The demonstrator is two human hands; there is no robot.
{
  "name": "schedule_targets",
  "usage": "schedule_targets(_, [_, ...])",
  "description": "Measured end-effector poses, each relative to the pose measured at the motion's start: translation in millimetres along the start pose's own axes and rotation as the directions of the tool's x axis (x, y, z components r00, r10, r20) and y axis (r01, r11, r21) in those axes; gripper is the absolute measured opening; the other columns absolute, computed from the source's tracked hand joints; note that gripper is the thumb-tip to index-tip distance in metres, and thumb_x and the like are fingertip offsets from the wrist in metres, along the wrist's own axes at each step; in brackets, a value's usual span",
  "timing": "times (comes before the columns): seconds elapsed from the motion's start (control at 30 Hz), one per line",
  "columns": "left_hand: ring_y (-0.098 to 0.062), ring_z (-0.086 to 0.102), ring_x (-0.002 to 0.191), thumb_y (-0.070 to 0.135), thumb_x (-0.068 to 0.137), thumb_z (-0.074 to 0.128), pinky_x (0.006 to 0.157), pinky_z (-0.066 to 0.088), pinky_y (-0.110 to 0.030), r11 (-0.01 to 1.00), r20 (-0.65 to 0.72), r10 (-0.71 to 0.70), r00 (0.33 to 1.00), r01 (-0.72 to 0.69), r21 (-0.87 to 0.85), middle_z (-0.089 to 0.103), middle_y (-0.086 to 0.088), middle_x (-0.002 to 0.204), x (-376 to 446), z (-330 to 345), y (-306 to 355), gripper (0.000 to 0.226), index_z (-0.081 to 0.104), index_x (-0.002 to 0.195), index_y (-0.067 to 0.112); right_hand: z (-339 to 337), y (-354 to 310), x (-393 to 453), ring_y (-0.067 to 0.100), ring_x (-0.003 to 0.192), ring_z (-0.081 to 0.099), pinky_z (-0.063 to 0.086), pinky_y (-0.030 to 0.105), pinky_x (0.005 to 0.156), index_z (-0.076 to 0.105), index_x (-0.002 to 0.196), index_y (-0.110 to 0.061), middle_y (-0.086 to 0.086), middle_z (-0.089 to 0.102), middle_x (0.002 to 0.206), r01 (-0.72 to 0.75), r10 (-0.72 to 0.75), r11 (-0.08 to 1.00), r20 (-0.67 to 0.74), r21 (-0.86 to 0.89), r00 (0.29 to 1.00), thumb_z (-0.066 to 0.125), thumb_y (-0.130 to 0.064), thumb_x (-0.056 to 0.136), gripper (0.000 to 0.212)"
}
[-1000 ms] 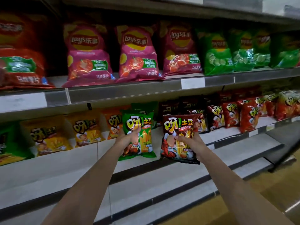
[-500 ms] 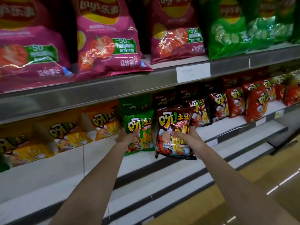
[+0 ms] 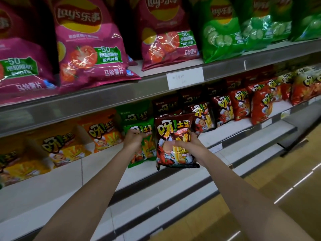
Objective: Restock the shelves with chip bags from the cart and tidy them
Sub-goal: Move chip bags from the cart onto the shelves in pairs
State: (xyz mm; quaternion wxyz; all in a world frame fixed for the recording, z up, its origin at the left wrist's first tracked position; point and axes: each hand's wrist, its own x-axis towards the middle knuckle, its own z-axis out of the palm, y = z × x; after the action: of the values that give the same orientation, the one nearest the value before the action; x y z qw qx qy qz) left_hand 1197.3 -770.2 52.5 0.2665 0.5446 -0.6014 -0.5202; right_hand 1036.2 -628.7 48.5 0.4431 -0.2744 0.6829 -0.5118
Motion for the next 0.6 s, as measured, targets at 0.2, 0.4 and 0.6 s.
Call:
schedule_targets(0.2, [-0.024,0.058,0.106,0.019,0.094,0.059,0.094,0.049,-0.037,0.991,0.466,-0.108,0.878,0.132,-0.020,0.058,-0.003,0.110,-28.2,20.0,18.8,0.017,0.051,0.109,0.018,-21.2,-9.8,0.3,0.015,0.109,0.053,0.041,0.030,0.091,0.032,0.137,-0.022,0.001,0.057,0.125,0.029,-0.026,0.998,0.050,-0.064,0.998,0.078,-0.020,0.079,0.074])
schedule_targets(0.4, [-0.023,0.058,0.108,0.016,0.091,0.064,0.093,0.050,-0.036,0.983,0.371,-0.044,0.928,0.107,-0.148,0.057,-0.008,0.119,-30.9,58.0,34.1,0.023,0.052,0.110,0.018,-62.8,-22.3,41.4,0.032,0.142,0.023,0.025,0.047,0.115,0.038,0.142,-0.023,0.008,0.037,0.148,0.061,-0.086,0.773,-0.008,-0.631,0.996,0.075,-0.064,0.066,0.094])
schedule_targets(0.6, [-0.019,0.053,0.110,0.003,0.095,0.053,0.106,0.042,-0.039,0.960,0.253,-0.092,0.963,0.153,-0.233,0.055,-0.004,0.118,-38.2,110.9,34.7,0.025,0.049,0.117,0.014,-92.3,-12.9,77.0,0.030,0.135,0.039,0.037,0.040,0.109,0.032,0.145,-0.006,0.011,0.045,0.145,0.100,-0.075,0.769,0.066,-0.631,0.995,0.075,-0.040,0.079,0.085])
